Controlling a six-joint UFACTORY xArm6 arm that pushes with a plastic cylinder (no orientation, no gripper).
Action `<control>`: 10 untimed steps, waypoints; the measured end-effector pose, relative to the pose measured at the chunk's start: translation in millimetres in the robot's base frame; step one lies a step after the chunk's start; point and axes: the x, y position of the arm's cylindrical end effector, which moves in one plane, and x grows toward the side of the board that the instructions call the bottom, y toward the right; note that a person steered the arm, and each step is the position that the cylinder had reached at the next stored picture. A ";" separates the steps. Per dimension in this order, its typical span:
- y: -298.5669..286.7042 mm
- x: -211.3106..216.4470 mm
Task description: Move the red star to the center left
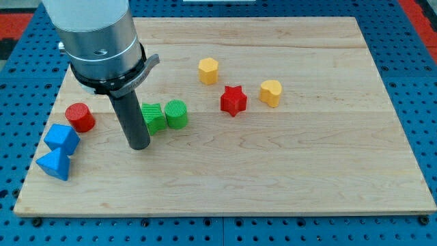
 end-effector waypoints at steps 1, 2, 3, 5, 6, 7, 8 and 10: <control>0.0 0.0; 0.9 -4.8; 13.9 -7.4; 170.1 -8.0; 158.7 -50.1; 169.9 -66.7; 178.8 -76.6; 96.5 -102.9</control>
